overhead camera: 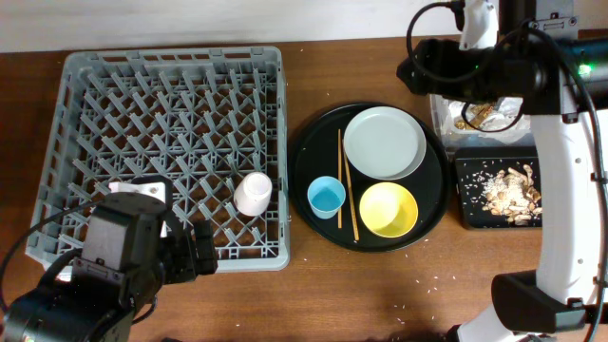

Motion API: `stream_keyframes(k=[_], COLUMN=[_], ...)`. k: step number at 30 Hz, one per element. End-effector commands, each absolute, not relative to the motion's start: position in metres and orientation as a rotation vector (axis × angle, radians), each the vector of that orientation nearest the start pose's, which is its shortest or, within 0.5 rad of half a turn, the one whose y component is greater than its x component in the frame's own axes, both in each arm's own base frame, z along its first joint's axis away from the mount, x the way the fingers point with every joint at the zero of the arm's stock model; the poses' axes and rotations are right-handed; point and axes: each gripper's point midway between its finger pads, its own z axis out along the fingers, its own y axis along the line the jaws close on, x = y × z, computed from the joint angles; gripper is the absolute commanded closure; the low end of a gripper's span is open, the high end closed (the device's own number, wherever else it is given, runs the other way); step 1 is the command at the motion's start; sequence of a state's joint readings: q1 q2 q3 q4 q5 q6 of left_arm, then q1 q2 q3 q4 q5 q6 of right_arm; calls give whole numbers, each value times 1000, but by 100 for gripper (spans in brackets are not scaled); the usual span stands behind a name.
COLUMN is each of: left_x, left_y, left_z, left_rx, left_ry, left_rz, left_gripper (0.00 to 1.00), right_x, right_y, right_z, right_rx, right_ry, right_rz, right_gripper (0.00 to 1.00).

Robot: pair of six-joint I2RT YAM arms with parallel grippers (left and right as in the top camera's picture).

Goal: Sort waste into correct bins and load items into the dishwasher rack
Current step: 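Retract the left arm and move the right gripper toward the bin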

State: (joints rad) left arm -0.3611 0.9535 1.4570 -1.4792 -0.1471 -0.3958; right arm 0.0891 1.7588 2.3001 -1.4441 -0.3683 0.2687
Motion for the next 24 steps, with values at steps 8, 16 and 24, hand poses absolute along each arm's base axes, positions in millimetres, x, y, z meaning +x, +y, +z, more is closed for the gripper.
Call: stream_keyframes(k=[8,16,24], left_x=[186,186,186], left_y=[-40,-40,-40], left_z=[299,299,299], left_rx=[-102,-102,-102], left_ry=[2525,2525,2525], left_rz=[-98,-98,-98], left_gripper=[1,1,1], right_x=[379,381,353], right_y=[112,110,140], right_z=[378,372,246], right_rx=[39,26,-58], right_ry=[2468,2483,2878], right_rz=[757,686,443], right_gripper=[28,28,31])
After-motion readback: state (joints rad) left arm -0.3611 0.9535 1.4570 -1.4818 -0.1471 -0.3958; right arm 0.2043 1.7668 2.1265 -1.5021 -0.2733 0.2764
